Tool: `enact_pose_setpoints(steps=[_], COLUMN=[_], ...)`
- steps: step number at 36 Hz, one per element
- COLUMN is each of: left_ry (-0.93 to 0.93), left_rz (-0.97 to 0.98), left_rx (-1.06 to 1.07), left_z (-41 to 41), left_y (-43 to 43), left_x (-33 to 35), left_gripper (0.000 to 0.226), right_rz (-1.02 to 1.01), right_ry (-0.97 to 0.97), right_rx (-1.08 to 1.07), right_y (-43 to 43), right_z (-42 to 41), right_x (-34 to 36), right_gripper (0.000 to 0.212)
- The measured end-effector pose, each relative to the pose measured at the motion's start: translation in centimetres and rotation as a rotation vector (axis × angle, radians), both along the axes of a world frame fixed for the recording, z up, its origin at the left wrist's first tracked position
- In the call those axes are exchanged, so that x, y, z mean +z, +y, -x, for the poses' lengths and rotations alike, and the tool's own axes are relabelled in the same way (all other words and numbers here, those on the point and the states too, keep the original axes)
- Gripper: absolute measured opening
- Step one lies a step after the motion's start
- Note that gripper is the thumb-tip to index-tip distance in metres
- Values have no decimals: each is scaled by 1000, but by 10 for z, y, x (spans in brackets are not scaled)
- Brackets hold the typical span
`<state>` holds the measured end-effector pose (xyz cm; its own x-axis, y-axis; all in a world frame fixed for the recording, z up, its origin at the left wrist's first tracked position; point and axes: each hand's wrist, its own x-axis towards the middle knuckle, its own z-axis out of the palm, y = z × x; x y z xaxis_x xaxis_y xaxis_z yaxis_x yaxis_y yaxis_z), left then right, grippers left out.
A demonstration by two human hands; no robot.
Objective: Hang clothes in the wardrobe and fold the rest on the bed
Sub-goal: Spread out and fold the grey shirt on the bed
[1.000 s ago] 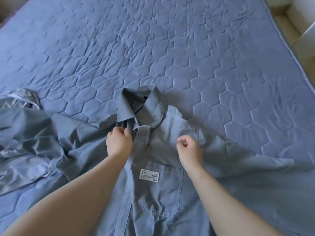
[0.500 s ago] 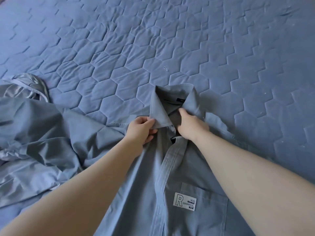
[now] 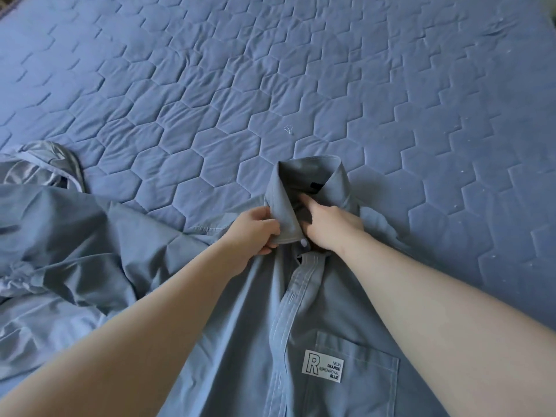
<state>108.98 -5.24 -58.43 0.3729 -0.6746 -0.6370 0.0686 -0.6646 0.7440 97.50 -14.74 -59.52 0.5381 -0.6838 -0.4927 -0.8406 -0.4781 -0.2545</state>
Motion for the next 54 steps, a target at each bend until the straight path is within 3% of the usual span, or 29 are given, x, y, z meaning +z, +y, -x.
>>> enact_pose_setpoints(steps=[6, 9, 12, 16, 19, 25, 31, 34, 36, 37, 38, 40, 41, 43, 45, 49, 52, 54], left_ry=[-49, 140, 179, -107, -426, -761, -198, 87, 101, 41, -88, -485, -662, -824, -866, -927, -839, -803], left_rz=[-288, -238, -113, -23, -33, 5, 137, 203, 251, 268, 278, 249, 223, 187, 137, 179, 277, 324], left_rx=[-151, 2, 186, 247, 151, -24, 320, 248, 129, 77, 25, -84, -94, -56, -42, -108, -182, -201], left_z=[-9, -13, -13, -19, -25, -18, -17, -6, 0, 2, 4, 8, 11, 19, 25, 33, 34, 32], left_y=[-12, -21, -40, -66, -77, -86, -100, -94, -89, -85, -80, -65, -56, -37, -21, 3, 12, 15], left_x=[7, 13, 16, 12, 13, 30, 28, 26, 18, 13, 7, -7, -13, -20, -28, -42, -43, -43], left_gripper=[15, 11, 27, 24, 5, 38, 37, 42, 54, 58, 57, 44, 37, 26, 22, 23, 26, 26], right_rz=[8, 44, 90, 185, 198, 212, 74, 34, -12, -62, -119, -182, -159, -60, -9, -280, -354, -337], right_ry=[47, 16, 10, -30, -53, -101, -287, -516, -642, -695, -753, -852, -871, -846, -761, -521, -487, -547], right_rx=[-104, -137, -122, -122, -136, -215, -363, -521, -600, -646, -690, -756, -763, -749, -722, -695, -729, -805], right_y=[-6, -9, -12, -15, -19, -30, -41, -45, -45, -43, -41, -34, -30, -22, -13, -4, -7, -12], right_z=[-7, -3, 3, 7, 8, 8, 10, 11, 11, 11, 11, 12, 13, 16, 19, 14, 9, 7], right_x=[-4, -6, -4, 1, 3, 7, 4, -1, -7, -8, -10, -11, -14, -17, -22, -29, -35, -36], right_gripper=[50, 47, 46, 37, 30, 24, 12, 16, 8, 4, 15, 33, 32, 17, 17, 44, 17, 27])
